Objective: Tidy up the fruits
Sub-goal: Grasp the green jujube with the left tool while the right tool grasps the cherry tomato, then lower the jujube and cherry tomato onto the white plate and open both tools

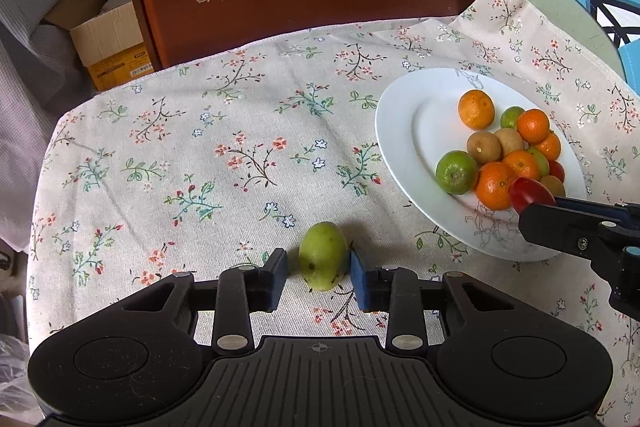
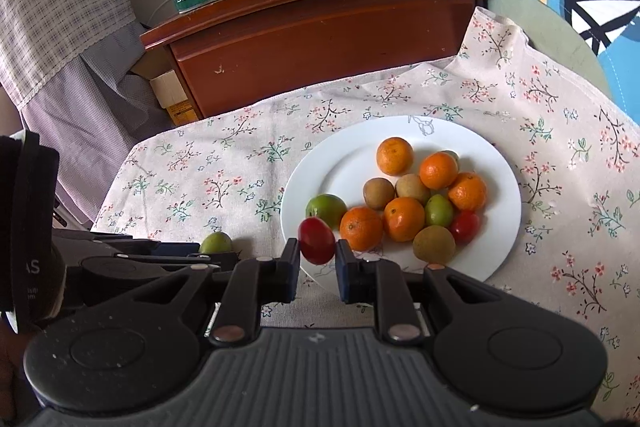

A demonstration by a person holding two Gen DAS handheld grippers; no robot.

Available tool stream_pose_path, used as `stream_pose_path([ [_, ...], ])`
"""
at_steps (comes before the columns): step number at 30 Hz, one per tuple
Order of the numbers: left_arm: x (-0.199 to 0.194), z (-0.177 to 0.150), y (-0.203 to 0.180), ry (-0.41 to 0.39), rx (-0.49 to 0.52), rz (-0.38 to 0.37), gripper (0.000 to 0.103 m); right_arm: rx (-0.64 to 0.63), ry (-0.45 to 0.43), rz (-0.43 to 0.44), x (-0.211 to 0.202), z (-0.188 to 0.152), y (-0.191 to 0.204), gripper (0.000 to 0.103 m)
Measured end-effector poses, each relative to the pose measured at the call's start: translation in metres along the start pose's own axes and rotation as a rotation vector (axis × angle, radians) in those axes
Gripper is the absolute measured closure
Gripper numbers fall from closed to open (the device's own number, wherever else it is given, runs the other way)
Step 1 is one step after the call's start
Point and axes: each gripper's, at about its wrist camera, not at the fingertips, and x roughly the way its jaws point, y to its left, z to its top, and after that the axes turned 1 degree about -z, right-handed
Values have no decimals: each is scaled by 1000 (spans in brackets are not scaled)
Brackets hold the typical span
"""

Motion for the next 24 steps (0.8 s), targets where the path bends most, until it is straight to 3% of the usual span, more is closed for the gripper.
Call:
stream_pose_path([
  [2, -1, 0, -1, -2, 0, -10, 72, 2, 1, 1, 0, -1, 1, 85],
  [4, -1, 1, 0, -7, -1, -11, 79, 2, -1, 2, 0, 0, 0, 84],
  [8, -8, 8, 3, -34, -35, -12, 79, 21, -11, 13, -3, 4, -4, 84],
  [16, -30, 37, -7, -154, -53, -115, 79, 62, -75, 42, -10, 32, -22, 85],
  [24, -18, 51, -24, -180, -44, -164, 79, 30, -105, 82, 5, 59, -32, 85],
])
